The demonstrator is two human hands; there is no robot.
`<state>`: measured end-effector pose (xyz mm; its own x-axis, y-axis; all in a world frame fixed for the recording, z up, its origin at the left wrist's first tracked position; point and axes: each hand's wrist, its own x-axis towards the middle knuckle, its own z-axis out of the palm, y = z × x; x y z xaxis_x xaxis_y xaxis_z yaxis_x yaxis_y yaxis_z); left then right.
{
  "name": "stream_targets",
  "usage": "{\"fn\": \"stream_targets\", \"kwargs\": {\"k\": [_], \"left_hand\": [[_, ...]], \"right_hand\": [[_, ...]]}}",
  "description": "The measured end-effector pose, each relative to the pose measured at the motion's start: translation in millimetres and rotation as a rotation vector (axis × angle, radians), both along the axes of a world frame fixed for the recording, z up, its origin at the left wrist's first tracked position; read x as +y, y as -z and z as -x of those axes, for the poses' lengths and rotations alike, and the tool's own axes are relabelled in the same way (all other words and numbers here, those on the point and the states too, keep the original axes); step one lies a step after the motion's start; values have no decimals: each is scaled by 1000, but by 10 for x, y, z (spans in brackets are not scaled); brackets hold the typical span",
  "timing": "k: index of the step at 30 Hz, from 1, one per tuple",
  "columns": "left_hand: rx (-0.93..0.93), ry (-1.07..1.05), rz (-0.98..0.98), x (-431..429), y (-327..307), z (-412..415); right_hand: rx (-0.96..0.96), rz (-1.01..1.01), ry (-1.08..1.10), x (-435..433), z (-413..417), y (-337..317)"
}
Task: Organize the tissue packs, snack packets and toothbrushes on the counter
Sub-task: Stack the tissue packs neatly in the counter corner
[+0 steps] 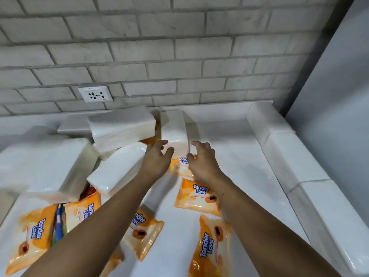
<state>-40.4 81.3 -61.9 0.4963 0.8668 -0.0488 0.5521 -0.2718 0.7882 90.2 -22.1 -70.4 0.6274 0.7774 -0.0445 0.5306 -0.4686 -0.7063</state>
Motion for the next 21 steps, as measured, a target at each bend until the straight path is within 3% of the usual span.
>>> {"fn": "stream_targets", "kwargs": {"k": [7,12,21], "left_hand": [[81,14,-24,406,69,-165],[99,-6,69,576,177,-400],[-28,-129,251,700,282,-641]], "right_hand": [[178,-30,59,571,-172,70],[317,-39,75,818,-374,132],[435,-12,42,957,-572,203]]}}
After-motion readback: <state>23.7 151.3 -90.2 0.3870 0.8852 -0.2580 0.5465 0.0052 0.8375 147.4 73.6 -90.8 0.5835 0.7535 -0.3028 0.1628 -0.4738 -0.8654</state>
